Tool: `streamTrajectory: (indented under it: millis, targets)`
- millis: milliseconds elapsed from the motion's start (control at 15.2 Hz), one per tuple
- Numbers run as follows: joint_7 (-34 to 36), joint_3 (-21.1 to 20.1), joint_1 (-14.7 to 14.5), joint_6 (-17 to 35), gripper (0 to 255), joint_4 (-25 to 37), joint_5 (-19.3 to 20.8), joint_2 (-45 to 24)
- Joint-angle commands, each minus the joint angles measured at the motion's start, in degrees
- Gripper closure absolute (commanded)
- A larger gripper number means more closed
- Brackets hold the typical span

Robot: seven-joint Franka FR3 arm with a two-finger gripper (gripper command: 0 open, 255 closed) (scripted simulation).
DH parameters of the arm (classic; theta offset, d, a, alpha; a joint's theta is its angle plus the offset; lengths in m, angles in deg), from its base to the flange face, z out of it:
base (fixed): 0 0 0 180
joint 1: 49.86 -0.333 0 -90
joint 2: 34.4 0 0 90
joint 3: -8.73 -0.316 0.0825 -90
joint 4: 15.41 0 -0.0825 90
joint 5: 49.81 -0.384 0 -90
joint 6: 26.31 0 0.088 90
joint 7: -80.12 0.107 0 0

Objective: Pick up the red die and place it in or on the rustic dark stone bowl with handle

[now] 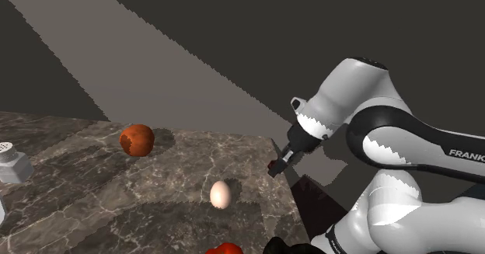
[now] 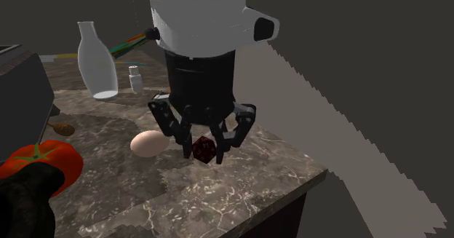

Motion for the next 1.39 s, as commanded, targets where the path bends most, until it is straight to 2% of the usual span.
streamTrajectory:
  millis: [0, 1188, 1320]
  targets:
    - [0.1, 0.3, 0.3, -1.6, 255, 1.5, 0.4, 0.1]
    - [1.2, 3.1, 2.0, -14.4, 255, 15.8, 3.7, -1.3]
    - [2.4, 2.1, 1.3, -15.4, 255, 15.5, 2.9, 0.1]
